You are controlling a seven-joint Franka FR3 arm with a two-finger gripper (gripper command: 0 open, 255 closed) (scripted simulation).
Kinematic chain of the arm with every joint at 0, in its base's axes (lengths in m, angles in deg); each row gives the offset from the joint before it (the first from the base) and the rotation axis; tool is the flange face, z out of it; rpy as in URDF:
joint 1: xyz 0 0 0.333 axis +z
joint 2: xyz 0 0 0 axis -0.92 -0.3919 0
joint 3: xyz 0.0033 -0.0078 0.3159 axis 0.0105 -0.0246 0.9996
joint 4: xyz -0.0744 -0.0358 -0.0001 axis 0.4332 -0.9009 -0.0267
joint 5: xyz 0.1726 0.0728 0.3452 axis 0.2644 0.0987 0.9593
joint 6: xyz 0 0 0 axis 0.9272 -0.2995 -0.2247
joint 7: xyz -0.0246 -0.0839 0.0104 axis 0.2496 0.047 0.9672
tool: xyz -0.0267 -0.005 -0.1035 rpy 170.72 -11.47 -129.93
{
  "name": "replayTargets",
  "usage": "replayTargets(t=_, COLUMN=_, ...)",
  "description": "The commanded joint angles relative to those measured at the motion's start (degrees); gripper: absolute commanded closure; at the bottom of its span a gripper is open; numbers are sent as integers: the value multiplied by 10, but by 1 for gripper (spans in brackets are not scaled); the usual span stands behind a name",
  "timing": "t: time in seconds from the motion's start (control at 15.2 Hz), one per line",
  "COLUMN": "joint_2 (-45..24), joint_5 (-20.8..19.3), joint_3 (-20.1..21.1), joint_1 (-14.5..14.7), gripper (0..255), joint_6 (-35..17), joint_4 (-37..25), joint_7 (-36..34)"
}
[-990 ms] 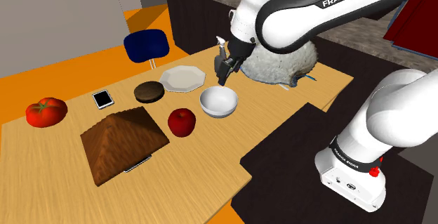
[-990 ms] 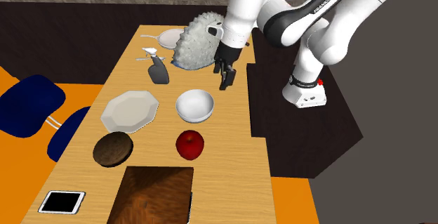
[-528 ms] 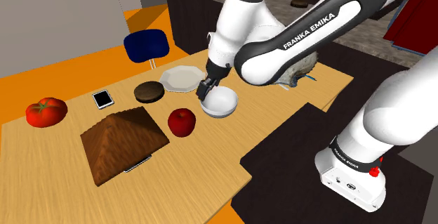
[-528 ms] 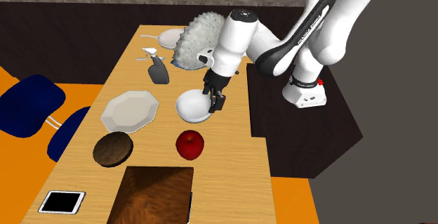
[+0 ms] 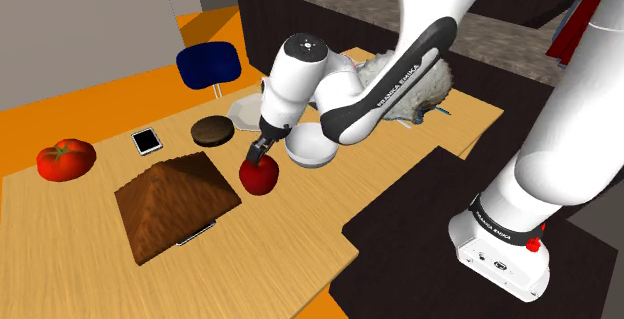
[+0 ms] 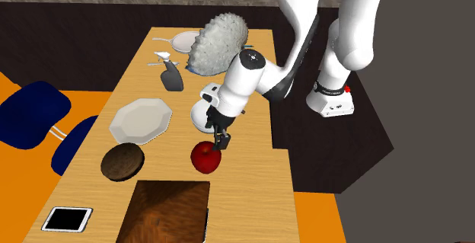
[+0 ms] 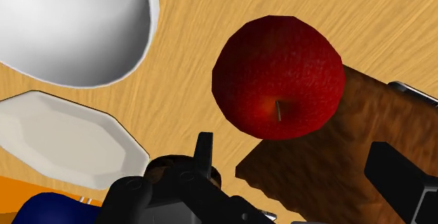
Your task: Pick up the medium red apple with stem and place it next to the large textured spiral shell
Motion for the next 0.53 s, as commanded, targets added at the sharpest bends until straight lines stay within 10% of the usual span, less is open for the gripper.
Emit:
replayTargets(t=0.0, joint_2=-28, joint_5=-66, joint_3=-26, joint_1=27, gripper=0, joint_6=-6, joint_4=-18, joint_7=-54)
replayTargets(t=0.46, joint_2=-99, joint_5=-163, joint_3=-82, joint_1=70, gripper=0, joint_6=-19, joint_4=-64, joint_7=-128)
